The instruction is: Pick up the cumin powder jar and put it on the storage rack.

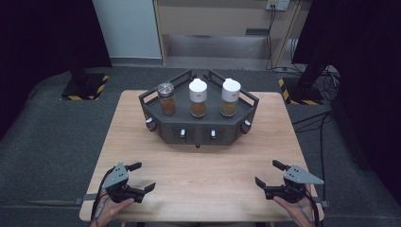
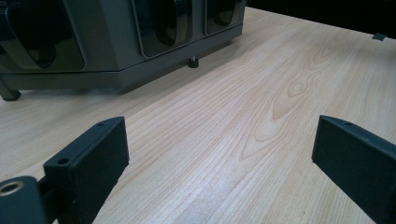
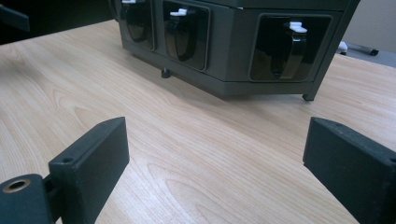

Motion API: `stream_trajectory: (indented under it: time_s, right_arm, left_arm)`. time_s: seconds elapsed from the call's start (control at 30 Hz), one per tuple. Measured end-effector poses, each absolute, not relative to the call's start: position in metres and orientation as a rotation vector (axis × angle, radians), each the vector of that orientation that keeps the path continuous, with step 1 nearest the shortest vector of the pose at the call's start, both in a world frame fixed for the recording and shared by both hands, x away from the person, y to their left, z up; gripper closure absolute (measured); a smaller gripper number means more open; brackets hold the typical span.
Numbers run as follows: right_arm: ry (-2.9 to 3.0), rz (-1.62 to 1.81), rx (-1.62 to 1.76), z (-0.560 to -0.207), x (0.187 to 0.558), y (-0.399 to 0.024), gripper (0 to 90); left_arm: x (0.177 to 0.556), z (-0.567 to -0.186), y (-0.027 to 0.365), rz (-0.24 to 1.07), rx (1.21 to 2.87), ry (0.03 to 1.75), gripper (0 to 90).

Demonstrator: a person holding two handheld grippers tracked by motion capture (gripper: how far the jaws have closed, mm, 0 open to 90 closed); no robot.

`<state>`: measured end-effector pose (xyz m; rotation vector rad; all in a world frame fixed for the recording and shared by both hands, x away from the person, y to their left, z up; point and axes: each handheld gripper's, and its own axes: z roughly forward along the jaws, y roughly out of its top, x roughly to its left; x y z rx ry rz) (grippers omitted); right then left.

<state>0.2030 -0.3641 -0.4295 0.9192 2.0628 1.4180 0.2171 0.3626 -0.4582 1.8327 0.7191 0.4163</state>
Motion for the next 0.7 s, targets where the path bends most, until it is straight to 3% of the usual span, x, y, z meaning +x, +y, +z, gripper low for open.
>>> stream_trajectory:
  time_s: [0.7]
  right_arm:
    - [2.073,1.445,0.934,-0.433,0.2066,-0.3684,6.9]
  left_arm:
    - [0.2184,-0.4582,0.3619,0.412,1.838,0.714,2.8]
